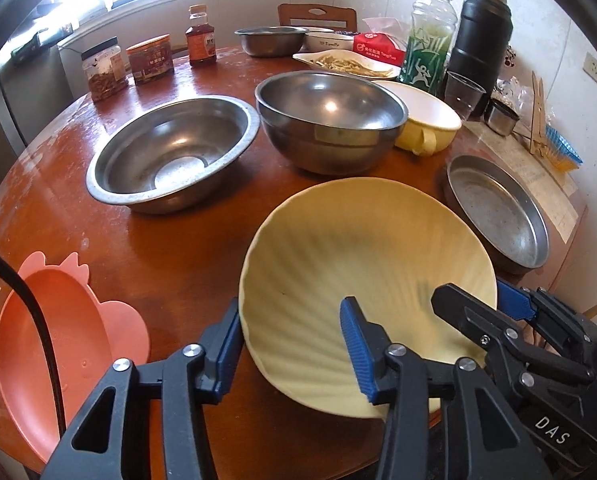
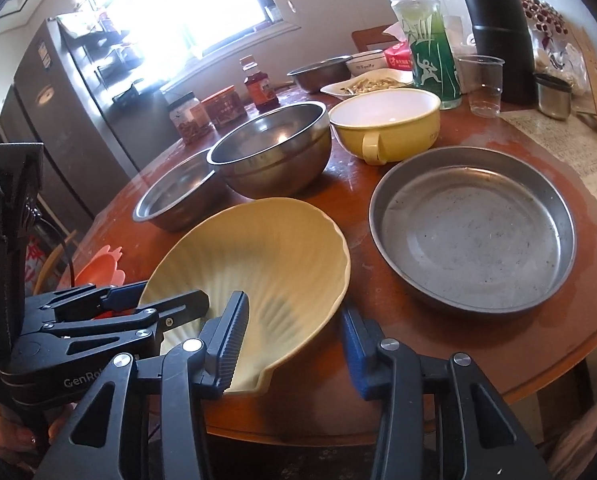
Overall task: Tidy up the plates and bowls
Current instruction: 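Grasp the rim of the yellow shell bowl with the left tool, then lift the yellow shell bowl and lower it onto the pink plate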
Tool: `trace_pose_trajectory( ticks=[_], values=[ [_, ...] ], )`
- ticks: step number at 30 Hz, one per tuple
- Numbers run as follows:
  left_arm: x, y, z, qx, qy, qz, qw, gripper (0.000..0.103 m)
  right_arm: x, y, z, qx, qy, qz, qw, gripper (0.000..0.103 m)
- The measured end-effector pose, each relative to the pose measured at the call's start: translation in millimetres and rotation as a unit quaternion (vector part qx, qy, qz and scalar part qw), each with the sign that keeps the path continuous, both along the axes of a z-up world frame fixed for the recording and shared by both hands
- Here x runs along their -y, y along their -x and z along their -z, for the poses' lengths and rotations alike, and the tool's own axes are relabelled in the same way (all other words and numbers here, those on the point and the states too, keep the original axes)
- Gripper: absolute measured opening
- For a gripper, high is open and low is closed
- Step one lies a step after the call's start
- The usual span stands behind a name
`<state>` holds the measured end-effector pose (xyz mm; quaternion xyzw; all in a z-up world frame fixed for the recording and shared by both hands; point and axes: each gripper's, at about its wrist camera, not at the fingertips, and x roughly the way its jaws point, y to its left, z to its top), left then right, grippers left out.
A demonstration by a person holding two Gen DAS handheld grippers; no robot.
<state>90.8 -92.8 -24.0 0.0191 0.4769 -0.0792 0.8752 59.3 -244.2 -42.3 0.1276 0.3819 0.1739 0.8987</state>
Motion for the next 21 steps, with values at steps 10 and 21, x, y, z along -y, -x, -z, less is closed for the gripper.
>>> trace_pose_trajectory(
  ticks=[10,21],
  values=[
    [-2.2,5.6,-3.5,0.002,0.018,0.004,0.9998,0.042,-1.8,2.3,-4.5,0.001,0.010,0.002,1.000,0.046],
    [-9.4,22.6,-20.5,0.024,0.031,0.002,0.9992,0.042,-8.4,9.3,-16.3,0.015,0.024,-0.001,1.000,0.046]
  ],
)
